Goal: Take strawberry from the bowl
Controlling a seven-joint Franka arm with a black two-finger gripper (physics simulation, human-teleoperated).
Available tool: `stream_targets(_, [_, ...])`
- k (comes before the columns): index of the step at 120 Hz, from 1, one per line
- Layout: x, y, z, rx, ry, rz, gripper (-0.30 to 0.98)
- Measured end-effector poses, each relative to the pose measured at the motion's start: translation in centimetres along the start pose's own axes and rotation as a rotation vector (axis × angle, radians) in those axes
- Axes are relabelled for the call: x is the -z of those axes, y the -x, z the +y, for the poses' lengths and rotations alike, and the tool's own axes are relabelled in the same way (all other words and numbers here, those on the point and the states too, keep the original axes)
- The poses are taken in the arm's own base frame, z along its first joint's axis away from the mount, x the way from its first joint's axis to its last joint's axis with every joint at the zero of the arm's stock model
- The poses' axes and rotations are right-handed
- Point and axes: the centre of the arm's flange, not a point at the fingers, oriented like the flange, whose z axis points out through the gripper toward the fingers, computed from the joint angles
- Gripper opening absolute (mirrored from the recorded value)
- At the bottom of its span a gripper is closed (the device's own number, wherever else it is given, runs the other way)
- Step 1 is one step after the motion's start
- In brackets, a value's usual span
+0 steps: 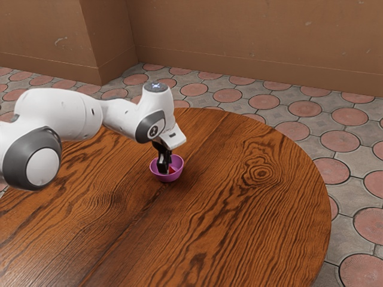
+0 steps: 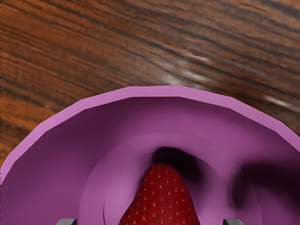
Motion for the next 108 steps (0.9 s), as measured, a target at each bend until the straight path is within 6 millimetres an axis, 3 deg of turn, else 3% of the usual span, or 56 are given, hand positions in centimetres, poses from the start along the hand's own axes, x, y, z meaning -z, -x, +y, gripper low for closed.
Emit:
stream_targets(36, [-0.4, -0.1, 0.0, -0.006, -0.006, 0.005, 0.37])
stream_targets(108, [0.9, 0.0, 0.0, 0.041, -0.028, 0.015, 0.03])
